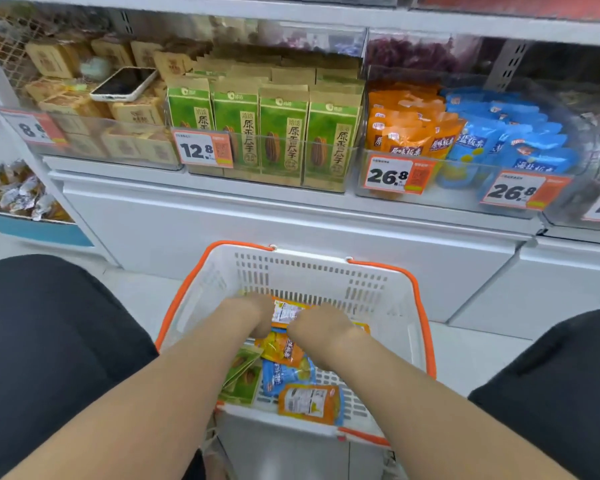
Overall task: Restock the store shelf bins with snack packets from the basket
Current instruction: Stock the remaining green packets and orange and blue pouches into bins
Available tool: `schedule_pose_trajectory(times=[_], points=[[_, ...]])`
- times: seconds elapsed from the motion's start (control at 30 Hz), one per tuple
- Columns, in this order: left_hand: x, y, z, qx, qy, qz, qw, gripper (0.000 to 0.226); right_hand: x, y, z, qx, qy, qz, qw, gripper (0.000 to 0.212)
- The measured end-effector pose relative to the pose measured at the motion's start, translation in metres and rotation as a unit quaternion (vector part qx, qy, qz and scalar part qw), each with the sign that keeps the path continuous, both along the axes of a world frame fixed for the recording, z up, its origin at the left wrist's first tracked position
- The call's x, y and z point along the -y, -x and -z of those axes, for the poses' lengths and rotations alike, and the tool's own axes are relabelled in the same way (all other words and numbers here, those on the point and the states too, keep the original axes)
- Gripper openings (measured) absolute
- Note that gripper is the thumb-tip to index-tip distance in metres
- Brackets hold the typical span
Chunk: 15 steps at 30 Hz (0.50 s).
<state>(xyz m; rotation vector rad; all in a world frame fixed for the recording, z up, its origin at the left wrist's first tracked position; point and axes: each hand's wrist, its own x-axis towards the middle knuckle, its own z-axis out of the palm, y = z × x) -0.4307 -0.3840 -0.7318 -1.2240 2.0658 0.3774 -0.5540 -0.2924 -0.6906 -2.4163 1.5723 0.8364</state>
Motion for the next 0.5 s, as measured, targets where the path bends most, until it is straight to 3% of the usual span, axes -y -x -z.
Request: schedule_pose_trajectory(times=[0.23, 0.37, 0.5], points=[[-0.033, -0.035, 0.075, 0.002, -0.024, -0.107, 0.994, 0.034, -0.007, -0.008, 0.015, -0.02, -0.068, 0.002, 0.997, 0.015], [-0.046, -0.051, 0.107, 0.054, -0.061, -0.202, 0.976, 0.069, 0.002, -0.006, 0.018, -0.01, -0.067, 0.019, 0.997, 0.013], [-0.046, -0.062, 0.114, 0.043, -0.078, -0.231, 0.969, 0.085, 0.012, -0.007, 0.021, -0.001, -0.06, 0.032, 0.998, 0.015]])
